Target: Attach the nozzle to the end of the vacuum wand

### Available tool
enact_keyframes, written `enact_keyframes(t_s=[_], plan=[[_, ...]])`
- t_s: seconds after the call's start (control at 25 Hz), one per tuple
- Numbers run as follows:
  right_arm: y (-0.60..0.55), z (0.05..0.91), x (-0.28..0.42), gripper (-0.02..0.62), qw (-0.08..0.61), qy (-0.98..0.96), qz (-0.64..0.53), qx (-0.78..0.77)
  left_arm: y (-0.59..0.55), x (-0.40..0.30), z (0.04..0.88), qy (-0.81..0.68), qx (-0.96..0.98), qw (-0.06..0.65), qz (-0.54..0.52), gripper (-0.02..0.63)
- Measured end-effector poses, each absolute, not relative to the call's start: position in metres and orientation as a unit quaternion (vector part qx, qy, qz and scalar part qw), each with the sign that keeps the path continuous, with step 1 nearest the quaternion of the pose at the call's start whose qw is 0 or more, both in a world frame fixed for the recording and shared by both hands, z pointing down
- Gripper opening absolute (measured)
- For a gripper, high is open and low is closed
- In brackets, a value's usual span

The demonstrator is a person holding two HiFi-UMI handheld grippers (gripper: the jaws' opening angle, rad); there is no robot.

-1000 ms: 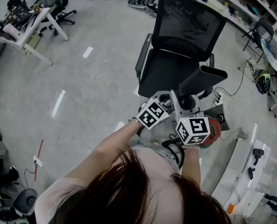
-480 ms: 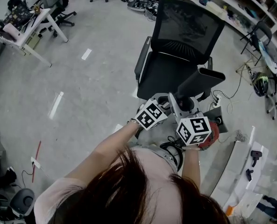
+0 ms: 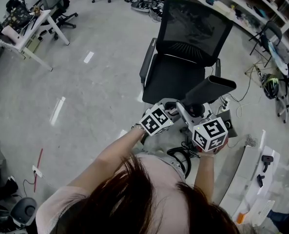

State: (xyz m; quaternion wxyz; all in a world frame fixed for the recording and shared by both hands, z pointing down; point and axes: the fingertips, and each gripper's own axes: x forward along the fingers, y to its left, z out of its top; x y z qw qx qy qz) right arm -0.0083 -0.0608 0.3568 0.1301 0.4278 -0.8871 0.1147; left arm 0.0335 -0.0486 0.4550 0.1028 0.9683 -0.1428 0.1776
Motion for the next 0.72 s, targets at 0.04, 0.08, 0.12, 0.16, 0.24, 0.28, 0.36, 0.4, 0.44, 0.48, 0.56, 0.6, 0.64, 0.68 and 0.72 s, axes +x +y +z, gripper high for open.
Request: enact_keyframes(t_s=[0.04,0.08,0.12,0.16,0.24,0.28,0.36,0.4,0.44,0.48,0.56,0.6,0.64,0.68,0.72], plan=[[-0.063,0.357,-0.007,0.183,0.122,-0.882,0.114,0.44,-0.05,0.033,0.455,-0.148,0.968,0.102,0.178,0.164],[-0.065,0.357,-0.007,0.183,0.116,-0.877,0.114,0.453,-0.052,0.033,0.455,-0.153,0.967,0.101,0.177,0.164],[-0.067,0.357,-0.007,0.183,0.112,-0.871,0.114,0.464,-0.054,0.032,0.455,-0.161,0.966,0.099,0.177,0.164],[-0.07,0.357,-0.007,0.183,0.109,-0.866,0.114,0.475,-0.057,0.03,0.455,-0.169,0.965,0.097,0.177,0.164],[-0.074,0.357,-0.007,0.183,0.105,-0.855,0.114,0.495,-0.061,0.028,0.456,-0.182,0.963,0.095,0.177,0.164],[-0.076,0.357,-0.007,0.183,0.103,-0.85,0.114,0.503,-0.062,0.028,0.456,-0.186,0.962,0.096,0.177,0.164],[-0.078,0.357,-0.007,0.183,0.1,-0.844,0.113,0.515,-0.063,0.027,0.456,-0.194,0.96,0.097,0.177,0.163],[-0.079,0.357,-0.007,0.183,0.099,-0.842,0.114,0.518,-0.064,0.026,0.456,-0.195,0.96,0.097,0.177,0.163],[-0.079,0.358,-0.008,0.183,0.1,-0.843,0.115,0.516,-0.064,0.025,0.456,-0.193,0.96,0.098,0.177,0.163],[-0.078,0.358,-0.01,0.183,0.101,-0.847,0.117,0.509,-0.063,0.024,0.456,-0.188,0.961,0.1,0.178,0.163],[-0.074,0.359,-0.015,0.183,0.111,-0.862,0.126,0.478,-0.06,0.022,0.455,-0.17,0.964,0.103,0.178,0.164],[-0.072,0.359,-0.018,0.183,0.119,-0.87,0.133,0.459,-0.058,0.022,0.455,-0.162,0.965,0.105,0.179,0.164],[-0.07,0.358,-0.019,0.183,0.129,-0.877,0.141,0.441,-0.058,0.022,0.454,-0.157,0.966,0.105,0.179,0.164],[-0.068,0.358,-0.019,0.183,0.138,-0.881,0.148,0.428,-0.058,0.022,0.454,-0.156,0.966,0.105,0.179,0.164],[-0.067,0.356,-0.017,0.183,0.145,-0.883,0.152,0.42,-0.059,0.023,0.453,-0.159,0.965,0.105,0.179,0.164]])
